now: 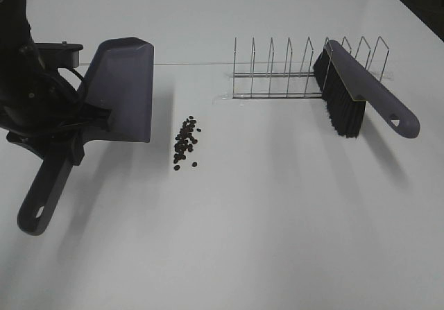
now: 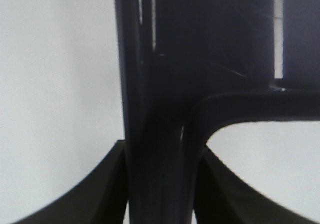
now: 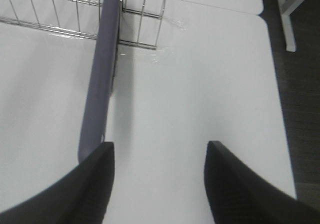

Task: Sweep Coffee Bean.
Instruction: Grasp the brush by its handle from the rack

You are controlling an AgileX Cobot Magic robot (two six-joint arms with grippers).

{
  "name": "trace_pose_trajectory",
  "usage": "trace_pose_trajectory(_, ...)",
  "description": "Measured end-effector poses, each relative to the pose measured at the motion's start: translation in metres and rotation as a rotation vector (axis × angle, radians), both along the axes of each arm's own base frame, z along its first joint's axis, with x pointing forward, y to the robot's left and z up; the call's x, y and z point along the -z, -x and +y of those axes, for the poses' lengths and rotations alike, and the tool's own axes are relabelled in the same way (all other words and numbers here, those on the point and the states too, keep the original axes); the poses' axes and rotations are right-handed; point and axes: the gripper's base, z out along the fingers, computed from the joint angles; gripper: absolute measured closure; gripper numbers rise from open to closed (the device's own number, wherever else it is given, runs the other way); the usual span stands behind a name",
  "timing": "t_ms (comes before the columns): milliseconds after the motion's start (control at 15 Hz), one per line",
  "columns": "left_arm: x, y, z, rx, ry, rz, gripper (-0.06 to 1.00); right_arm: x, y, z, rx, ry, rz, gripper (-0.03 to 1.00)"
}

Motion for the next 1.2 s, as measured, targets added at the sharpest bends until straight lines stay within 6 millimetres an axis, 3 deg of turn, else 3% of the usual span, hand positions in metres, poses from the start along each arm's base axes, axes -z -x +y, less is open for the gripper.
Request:
trace_pose_trajectory(200, 0.0, 0.0, 0.0, 0.007, -0.001, 0.0, 0.59, -0.003, -0.075, 0.014, 0.004, -0.082, 0.079, 0.42)
trace_pose_trajectory(333, 0.0, 0.0, 0.0, 0.015, -0.002, -0.001, 0.59, 0.009, -0.121, 0.021, 0.027, -0.107, 0.14, 0.42)
trace_pose_trajectory(400, 0.0, 0.0, 0.0, 0.015, -0.002, -0.001, 0.59, 0.009, -0.13, 0.022, 0.033, -0.116, 0.149, 0.43)
trace_pose_trajectory(467, 0.0, 0.0, 0.0, 0.015, -0.002, -0.001, 0.59, 0.014, -0.148, 0.025, 0.043, -0.13, 0.186, 0.43)
trace_pose_trajectory(533, 0.0, 0.0, 0.0, 0.018, -0.003, -0.001, 0.59, 0.036, -0.182, 0.031, 0.066, -0.151, 0.286, 0.43)
trace_pose_trajectory(933, 0.0, 0.0, 0.0, 0.026, -0.004, -0.001, 0.59, 0.091, -0.24, 0.038, 0.08, -0.152, 0.392, 0.41)
trace_pose_trajectory(1200, 0.0, 0.0, 0.0, 0.026, -0.004, -0.001, 0.59, 0.138, -0.261, 0.043, 0.082, -0.163, 0.46, 0.41)
